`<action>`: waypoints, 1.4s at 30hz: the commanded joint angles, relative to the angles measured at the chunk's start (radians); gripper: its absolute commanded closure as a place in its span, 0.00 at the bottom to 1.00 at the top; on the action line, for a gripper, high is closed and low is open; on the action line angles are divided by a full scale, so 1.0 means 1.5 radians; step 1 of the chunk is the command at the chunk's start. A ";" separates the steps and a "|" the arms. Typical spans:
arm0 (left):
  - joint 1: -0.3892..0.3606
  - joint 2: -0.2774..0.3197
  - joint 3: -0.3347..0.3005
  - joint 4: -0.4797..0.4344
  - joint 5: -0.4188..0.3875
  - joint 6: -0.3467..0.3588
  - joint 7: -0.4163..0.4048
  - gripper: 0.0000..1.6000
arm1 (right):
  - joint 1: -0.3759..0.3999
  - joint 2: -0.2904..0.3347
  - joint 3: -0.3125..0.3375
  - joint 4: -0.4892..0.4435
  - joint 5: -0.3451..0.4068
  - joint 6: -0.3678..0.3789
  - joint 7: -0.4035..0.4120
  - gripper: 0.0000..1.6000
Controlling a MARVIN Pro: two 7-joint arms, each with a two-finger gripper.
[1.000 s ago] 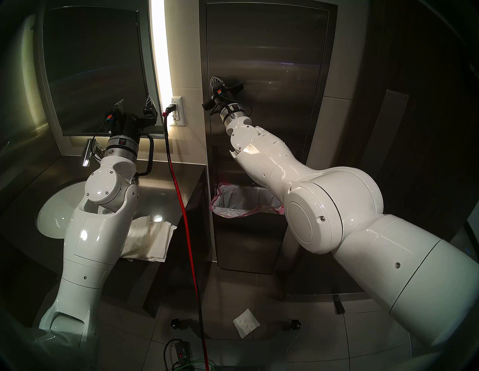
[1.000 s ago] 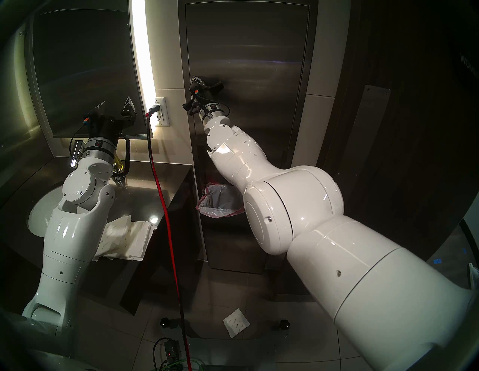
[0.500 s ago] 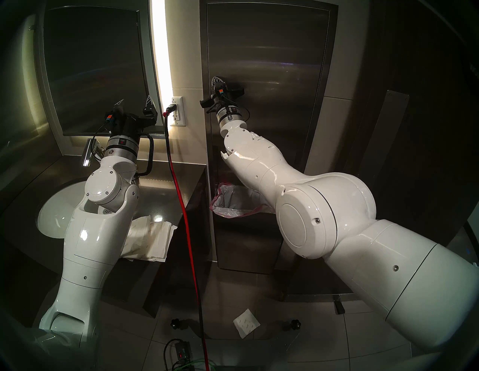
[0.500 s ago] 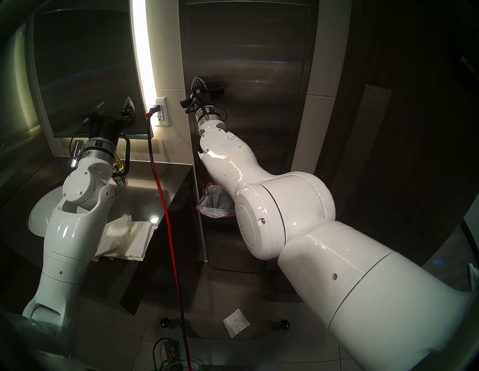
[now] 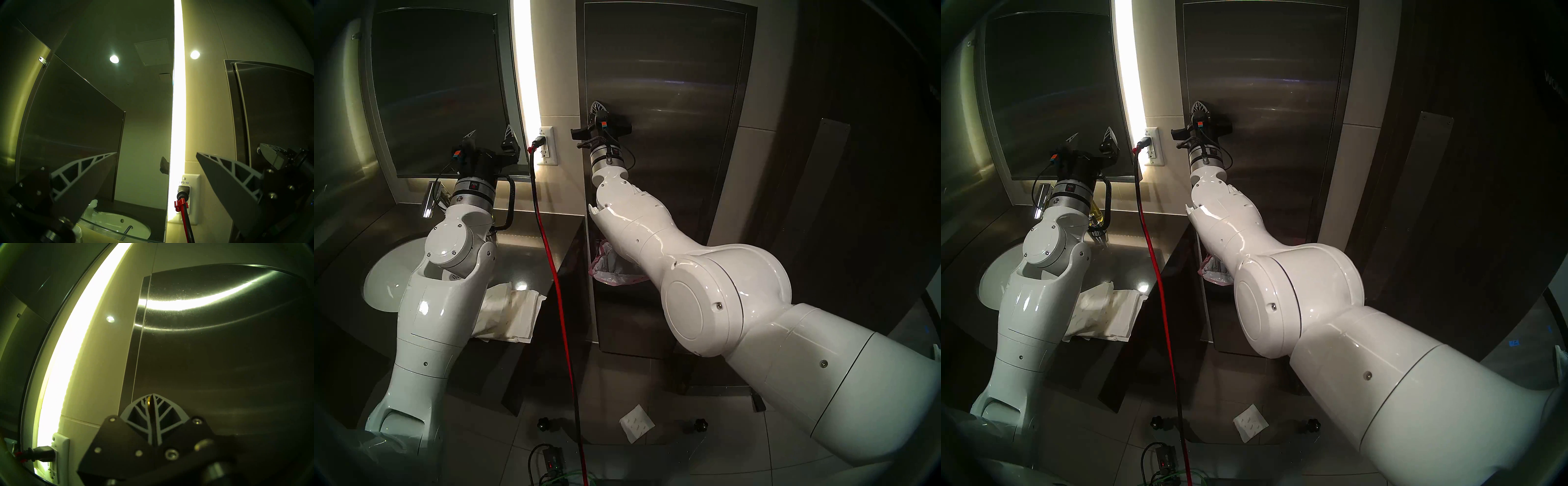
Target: Twist key and open towel dispenser
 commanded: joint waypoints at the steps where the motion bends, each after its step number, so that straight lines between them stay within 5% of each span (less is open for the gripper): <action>1: -0.010 0.000 -0.001 -0.005 0.000 -0.001 0.000 0.00 | -0.027 0.003 -0.007 -0.076 -0.013 -0.037 -0.034 1.00; 23: -0.008 0.001 -0.001 -0.005 0.000 -0.001 0.000 0.00 | -0.169 -0.001 -0.067 -0.259 -0.065 -0.132 -0.033 1.00; 36: -0.006 0.001 -0.001 -0.005 0.000 -0.002 0.000 0.00 | -0.299 0.059 -0.090 -0.367 -0.108 -0.180 -0.039 1.00; 37: -0.006 0.001 -0.001 -0.005 0.000 -0.002 0.000 0.00 | -0.304 0.064 -0.090 -0.372 -0.109 -0.180 -0.041 0.82; 38: -0.006 0.001 -0.001 -0.005 0.000 -0.002 0.000 0.00 | -0.315 0.066 -0.091 -0.384 -0.111 -0.180 -0.041 0.19; 42: -0.006 0.001 -0.001 -0.005 0.000 -0.002 0.000 0.00 | -0.349 0.076 -0.096 -0.423 -0.121 -0.180 -0.043 0.19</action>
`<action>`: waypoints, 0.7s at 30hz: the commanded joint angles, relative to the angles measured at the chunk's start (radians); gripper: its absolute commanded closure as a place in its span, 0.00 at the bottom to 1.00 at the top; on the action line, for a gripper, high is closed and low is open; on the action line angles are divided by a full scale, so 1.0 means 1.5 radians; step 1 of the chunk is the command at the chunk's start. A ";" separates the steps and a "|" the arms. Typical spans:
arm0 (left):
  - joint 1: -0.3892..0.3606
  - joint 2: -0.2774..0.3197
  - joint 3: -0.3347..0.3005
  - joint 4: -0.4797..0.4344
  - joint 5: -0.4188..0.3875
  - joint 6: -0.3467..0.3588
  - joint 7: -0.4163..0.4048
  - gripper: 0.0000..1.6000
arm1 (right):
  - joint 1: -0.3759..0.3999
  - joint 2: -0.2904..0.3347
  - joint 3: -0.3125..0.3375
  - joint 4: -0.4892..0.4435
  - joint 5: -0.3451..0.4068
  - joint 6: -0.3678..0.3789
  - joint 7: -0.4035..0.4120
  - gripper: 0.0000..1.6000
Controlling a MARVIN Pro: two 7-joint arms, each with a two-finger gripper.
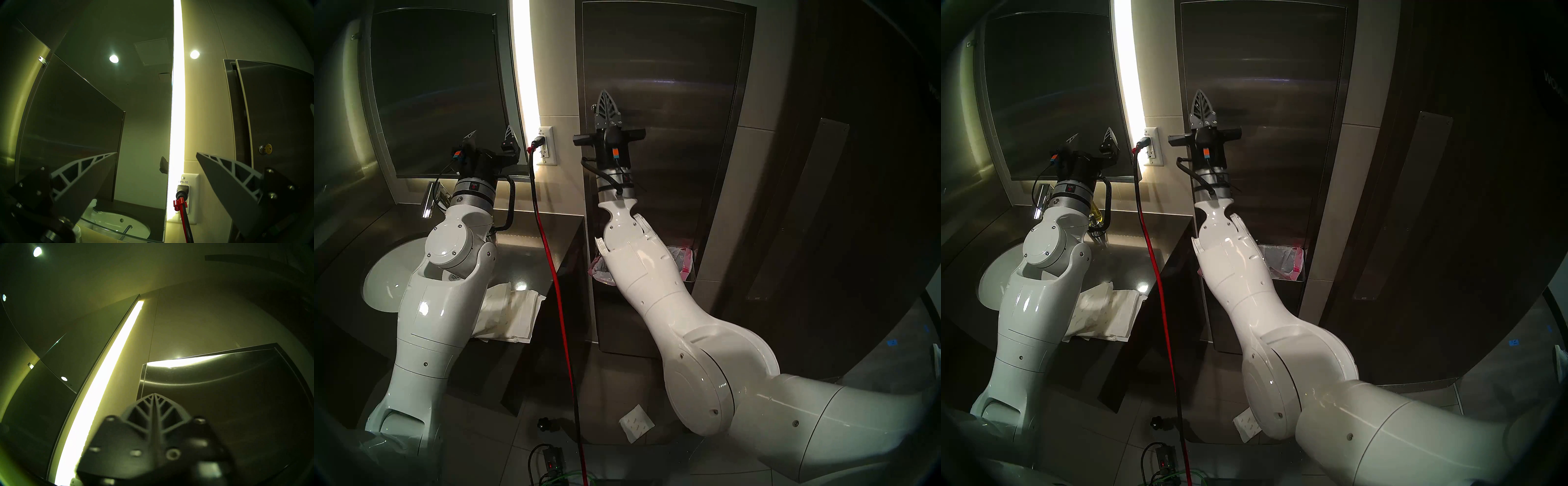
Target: Twist key and open towel dispenser
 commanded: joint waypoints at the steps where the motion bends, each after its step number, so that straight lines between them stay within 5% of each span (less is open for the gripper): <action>1: -0.008 0.001 -0.001 -0.005 0.000 -0.002 0.000 0.00 | -0.077 0.032 -0.007 -0.079 -0.020 -0.008 -0.004 0.19; 21: -0.009 0.001 -0.001 -0.006 0.000 -0.001 -0.001 0.00 | -0.194 0.098 -0.056 -0.253 -0.052 -0.008 -0.018 0.19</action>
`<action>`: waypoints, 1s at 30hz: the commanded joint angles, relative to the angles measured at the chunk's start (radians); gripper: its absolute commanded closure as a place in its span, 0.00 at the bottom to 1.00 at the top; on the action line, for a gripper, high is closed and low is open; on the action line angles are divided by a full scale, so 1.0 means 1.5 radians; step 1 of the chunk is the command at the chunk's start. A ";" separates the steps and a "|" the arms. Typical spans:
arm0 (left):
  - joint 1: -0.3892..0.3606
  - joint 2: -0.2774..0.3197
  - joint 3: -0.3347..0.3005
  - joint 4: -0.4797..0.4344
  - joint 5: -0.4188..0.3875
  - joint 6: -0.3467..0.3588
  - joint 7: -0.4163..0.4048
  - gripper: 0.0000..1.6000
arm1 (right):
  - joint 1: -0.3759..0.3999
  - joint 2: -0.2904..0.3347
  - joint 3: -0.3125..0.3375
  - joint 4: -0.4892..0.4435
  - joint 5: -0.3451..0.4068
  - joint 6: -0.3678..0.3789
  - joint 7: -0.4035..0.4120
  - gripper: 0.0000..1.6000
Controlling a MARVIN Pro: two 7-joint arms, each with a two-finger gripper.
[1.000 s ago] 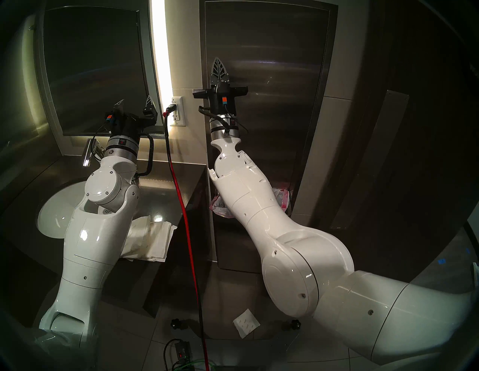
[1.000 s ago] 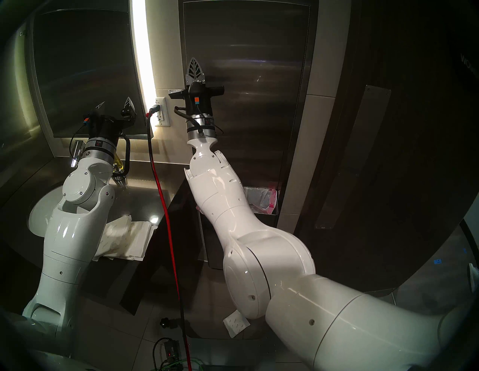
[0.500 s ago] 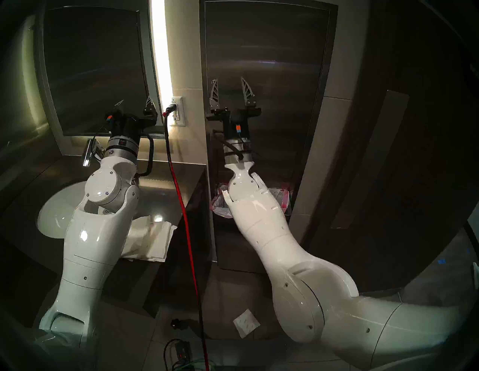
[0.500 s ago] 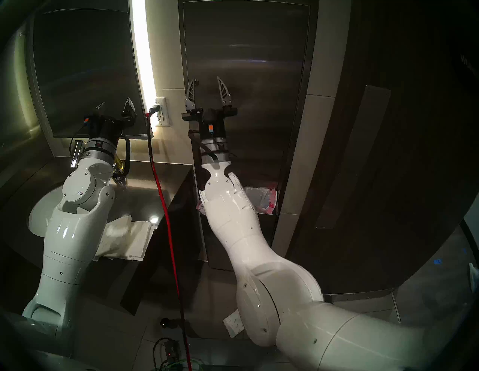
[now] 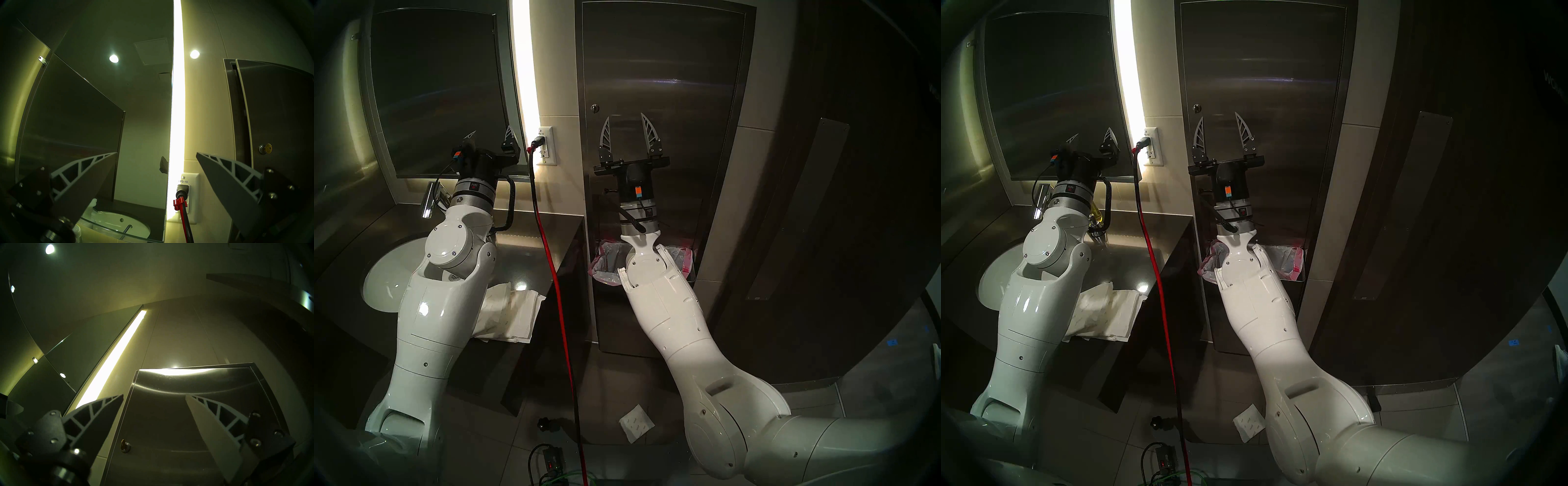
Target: Twist key and open towel dispenser
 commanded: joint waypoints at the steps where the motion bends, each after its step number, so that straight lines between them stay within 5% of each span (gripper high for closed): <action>1: -0.010 0.001 -0.001 -0.006 0.000 -0.001 -0.001 0.00 | -0.044 0.036 -0.024 -0.080 -0.009 0.000 -0.005 0.19; 13: -0.014 0.002 -0.008 -0.010 0.002 -0.013 0.000 0.00 | -0.110 0.080 -0.059 -0.187 -0.004 0.024 -0.011 0.19; 30: -0.069 0.044 0.019 0.035 0.026 -0.040 -0.076 0.00 | -0.210 0.129 -0.094 -0.361 0.036 0.174 0.018 0.19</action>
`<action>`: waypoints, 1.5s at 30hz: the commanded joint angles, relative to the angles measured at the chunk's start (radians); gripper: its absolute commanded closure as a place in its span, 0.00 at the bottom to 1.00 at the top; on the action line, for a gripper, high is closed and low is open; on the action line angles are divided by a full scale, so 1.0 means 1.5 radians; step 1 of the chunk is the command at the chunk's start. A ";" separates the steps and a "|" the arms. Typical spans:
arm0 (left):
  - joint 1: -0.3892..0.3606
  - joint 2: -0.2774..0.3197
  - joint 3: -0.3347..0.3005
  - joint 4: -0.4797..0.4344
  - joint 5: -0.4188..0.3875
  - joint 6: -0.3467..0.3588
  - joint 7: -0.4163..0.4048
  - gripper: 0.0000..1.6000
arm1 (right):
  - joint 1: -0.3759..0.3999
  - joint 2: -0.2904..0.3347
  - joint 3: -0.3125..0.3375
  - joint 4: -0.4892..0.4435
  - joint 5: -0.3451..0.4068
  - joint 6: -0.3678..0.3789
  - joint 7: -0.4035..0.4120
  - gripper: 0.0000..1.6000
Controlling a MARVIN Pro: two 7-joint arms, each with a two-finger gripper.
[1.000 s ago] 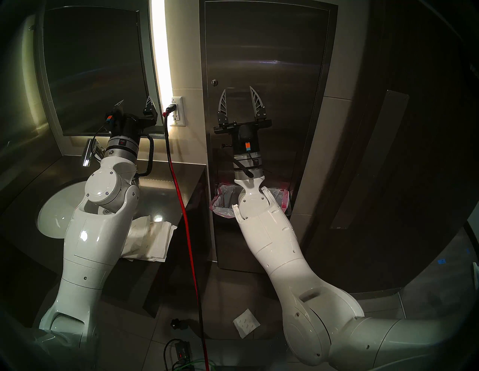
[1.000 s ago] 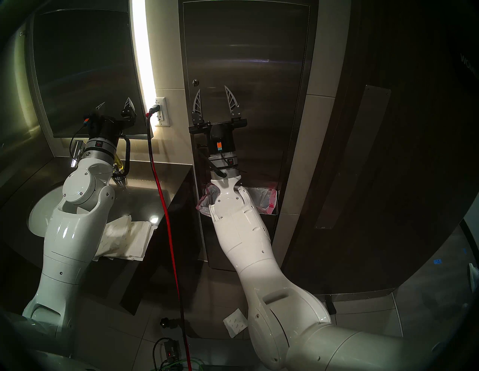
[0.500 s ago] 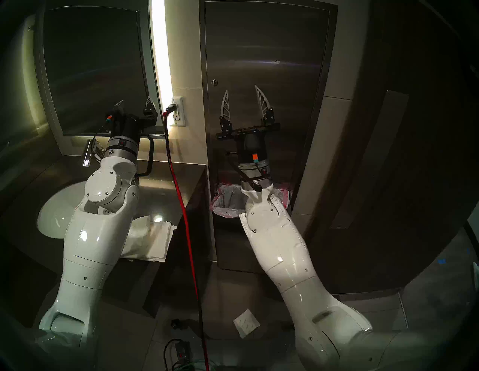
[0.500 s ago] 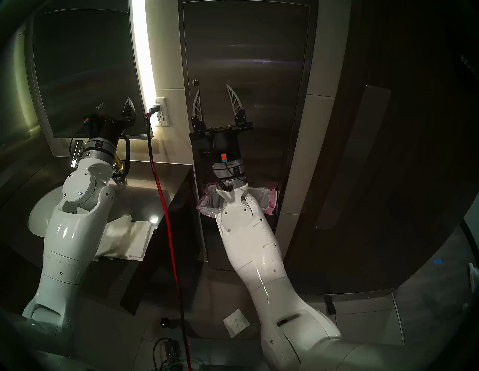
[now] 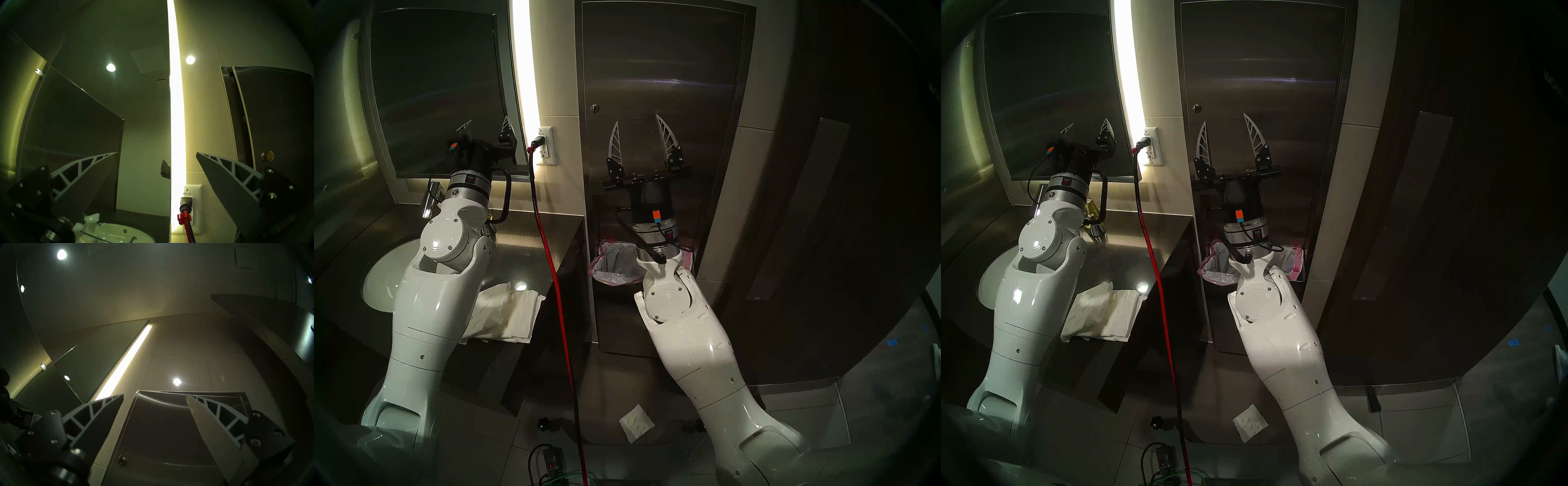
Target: Twist key and open towel dispenser
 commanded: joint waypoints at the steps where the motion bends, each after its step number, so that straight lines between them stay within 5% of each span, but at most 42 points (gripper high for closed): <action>1: -0.038 0.023 0.016 0.012 0.001 -0.020 -0.050 0.00 | -0.041 0.020 -0.010 -0.077 0.018 0.066 0.023 0.19; 5: -0.046 0.029 0.017 0.025 -0.009 -0.037 -0.081 0.00 | -0.063 0.029 -0.014 -0.119 0.034 0.112 0.045 0.19; 6: -0.049 0.029 0.017 0.028 -0.011 -0.039 -0.086 0.18 | -0.065 0.030 -0.014 -0.123 0.037 0.119 0.048 0.19; 8: -0.053 0.032 0.017 0.035 -0.018 -0.047 -0.104 1.00 | -0.076 0.035 -0.016 -0.147 0.046 0.146 0.062 0.19; 22: -0.056 0.039 0.025 0.052 -0.055 -0.079 -0.189 1.00 | -0.109 0.052 -0.017 -0.225 0.087 0.253 0.127 0.19; 45: -0.113 0.066 0.070 0.113 -0.099 -0.090 -0.333 1.00 | -0.111 0.054 -0.016 -0.233 0.096 0.267 0.138 0.19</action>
